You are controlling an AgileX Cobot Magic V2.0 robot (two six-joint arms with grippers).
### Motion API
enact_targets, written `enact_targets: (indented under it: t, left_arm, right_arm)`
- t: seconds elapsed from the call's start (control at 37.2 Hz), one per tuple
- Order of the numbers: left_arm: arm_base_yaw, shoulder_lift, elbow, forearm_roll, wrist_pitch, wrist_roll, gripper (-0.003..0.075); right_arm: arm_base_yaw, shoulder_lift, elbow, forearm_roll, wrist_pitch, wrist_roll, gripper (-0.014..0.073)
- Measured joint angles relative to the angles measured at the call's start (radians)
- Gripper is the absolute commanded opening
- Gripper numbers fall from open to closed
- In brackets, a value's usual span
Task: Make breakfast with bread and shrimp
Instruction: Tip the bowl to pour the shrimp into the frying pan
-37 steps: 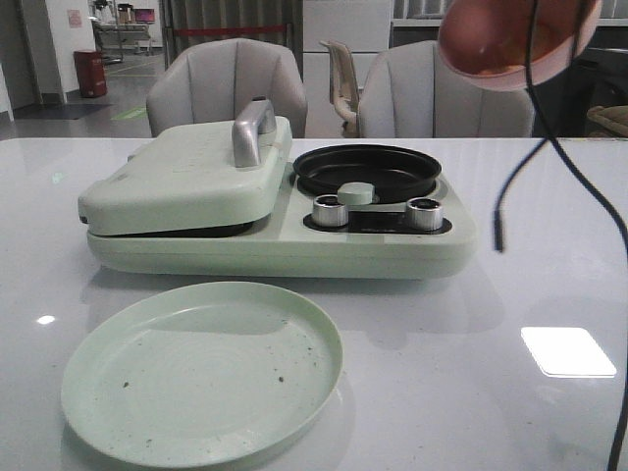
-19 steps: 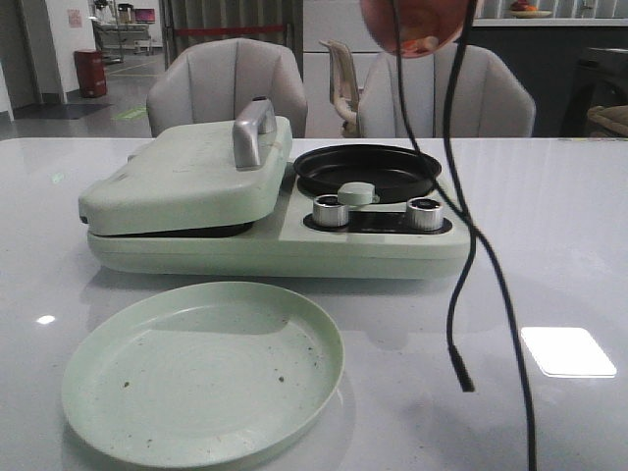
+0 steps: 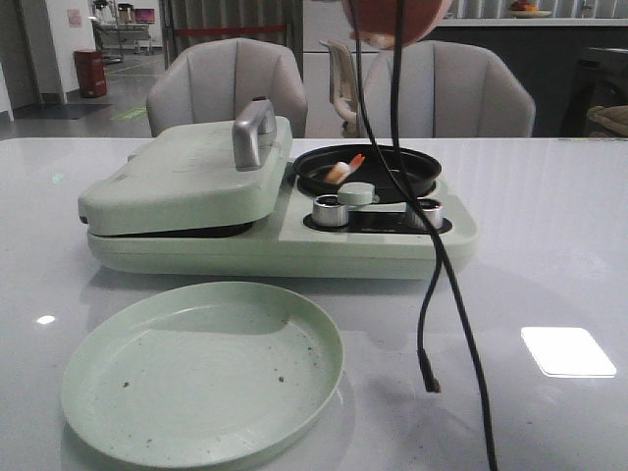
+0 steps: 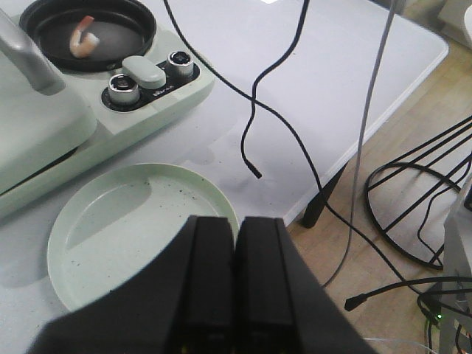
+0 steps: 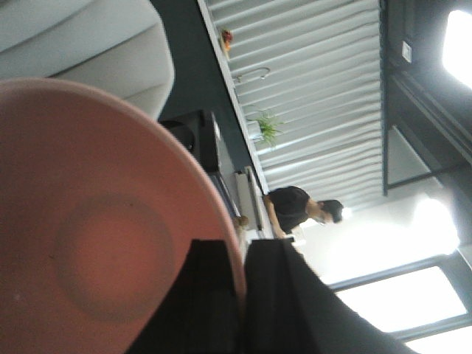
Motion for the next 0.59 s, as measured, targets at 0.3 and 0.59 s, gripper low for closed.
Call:
enact_targets:
  t: [0.3, 0.59]
  left_arm:
    - [0.000, 0.000, 0.000, 0.000, 0.000, 0.000, 0.0099]
    - [0.000, 0.000, 0.000, 0.000, 0.000, 0.000, 0.0099]
  right_arm:
    - [0.000, 0.000, -0.027, -0.003, 0.015, -0.035, 0.0043]
    - [0.000, 0.000, -0.027, -0.003, 0.017, -0.052, 0.0043]
